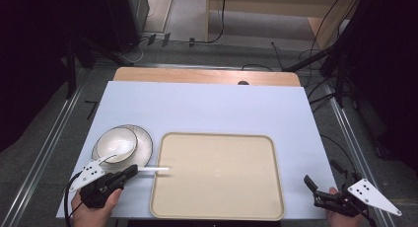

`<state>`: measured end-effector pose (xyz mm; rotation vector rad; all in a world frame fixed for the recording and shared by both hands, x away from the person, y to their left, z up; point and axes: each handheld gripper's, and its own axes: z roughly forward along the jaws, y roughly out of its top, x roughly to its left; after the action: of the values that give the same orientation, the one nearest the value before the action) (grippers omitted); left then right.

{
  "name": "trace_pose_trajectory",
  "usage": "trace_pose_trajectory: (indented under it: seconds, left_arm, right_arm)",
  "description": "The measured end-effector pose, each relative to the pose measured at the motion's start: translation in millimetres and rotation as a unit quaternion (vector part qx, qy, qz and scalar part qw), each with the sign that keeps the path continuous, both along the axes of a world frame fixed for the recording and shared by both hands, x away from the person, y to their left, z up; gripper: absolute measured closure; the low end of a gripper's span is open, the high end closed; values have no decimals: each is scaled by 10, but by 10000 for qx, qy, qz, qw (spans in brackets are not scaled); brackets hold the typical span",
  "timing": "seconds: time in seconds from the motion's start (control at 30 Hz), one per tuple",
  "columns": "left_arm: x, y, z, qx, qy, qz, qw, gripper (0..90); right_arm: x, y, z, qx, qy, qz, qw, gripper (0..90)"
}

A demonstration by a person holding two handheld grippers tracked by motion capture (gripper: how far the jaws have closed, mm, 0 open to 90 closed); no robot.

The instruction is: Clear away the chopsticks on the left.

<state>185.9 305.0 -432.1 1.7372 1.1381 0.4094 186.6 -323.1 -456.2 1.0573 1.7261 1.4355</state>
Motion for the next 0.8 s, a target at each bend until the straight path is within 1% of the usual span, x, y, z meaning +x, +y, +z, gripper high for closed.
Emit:
trace_pose_trajectory:
  seconds: [0.03, 0.1, 0.13, 0.17, 0.33, 0.37, 0.43, 0.6, 0.8]
  left_arm:
    - [15, 31, -29, 26, 59, 90, 9999, 900]
    - [22, 37, -42, 56, 87, 99, 9999, 900]
    - [28, 40, -53, 100, 122, 99, 9998, 900]
    - [38, 35, -75, 195, 165, 137, 9996, 900]
    - [60, 31, -106, 224, 225, 176, 9993, 900]
    - [71, 35, -115, 233, 250, 228, 9992, 900]
    - [76, 37, -118, 225, 263, 225, 9991, 900]
    - [103, 28, -143, 289, 304, 246, 9988, 900]
    - [135, 19, -164, 288, 351, 254, 9986, 900]
  right_arm:
    - [5, -1, -3, -10, -13, -3, 10000, 2]
    - [6, 2, -3, -12, 2, -1, 10000, 2]
    - [7, 4, -4, -17, -3, -3, 10000, 2]
    - [7, 8, -4, -20, -4, -6, 10000, 2]
    - [8, 17, -7, -29, -7, 5, 10000, 2]
    - [5, 20, -8, -16, 9, 9, 10000, 2]
    - [7, 19, -7, -29, -10, 9, 10000, 2]
    - [9, 16, -9, -19, -13, 5, 10000, 2]
    - [9, 23, -8, -32, -9, 11, 10000, 2]
